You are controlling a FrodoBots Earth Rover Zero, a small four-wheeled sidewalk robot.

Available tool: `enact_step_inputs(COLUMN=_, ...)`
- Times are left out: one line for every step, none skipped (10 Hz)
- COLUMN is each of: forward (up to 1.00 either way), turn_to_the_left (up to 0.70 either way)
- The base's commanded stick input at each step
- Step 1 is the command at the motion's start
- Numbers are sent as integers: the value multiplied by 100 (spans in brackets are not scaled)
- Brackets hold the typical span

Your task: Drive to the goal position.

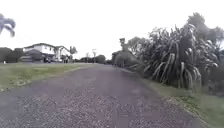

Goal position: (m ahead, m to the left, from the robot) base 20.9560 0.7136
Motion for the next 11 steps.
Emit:
enact_step_inputs(forward=70, turn_to_the_left=34)
enact_step_inputs(forward=70, turn_to_the_left=26)
enact_step_inputs(forward=70, turn_to_the_left=17)
enact_step_inputs(forward=70, turn_to_the_left=9)
enact_step_inputs(forward=70, turn_to_the_left=1)
enact_step_inputs(forward=70, turn_to_the_left=0)
enact_step_inputs(forward=70, turn_to_the_left=0)
enact_step_inputs(forward=70, turn_to_the_left=1)
enact_step_inputs(forward=70, turn_to_the_left=2)
enact_step_inputs(forward=70, turn_to_the_left=6)
enact_step_inputs(forward=70, turn_to_the_left=28)
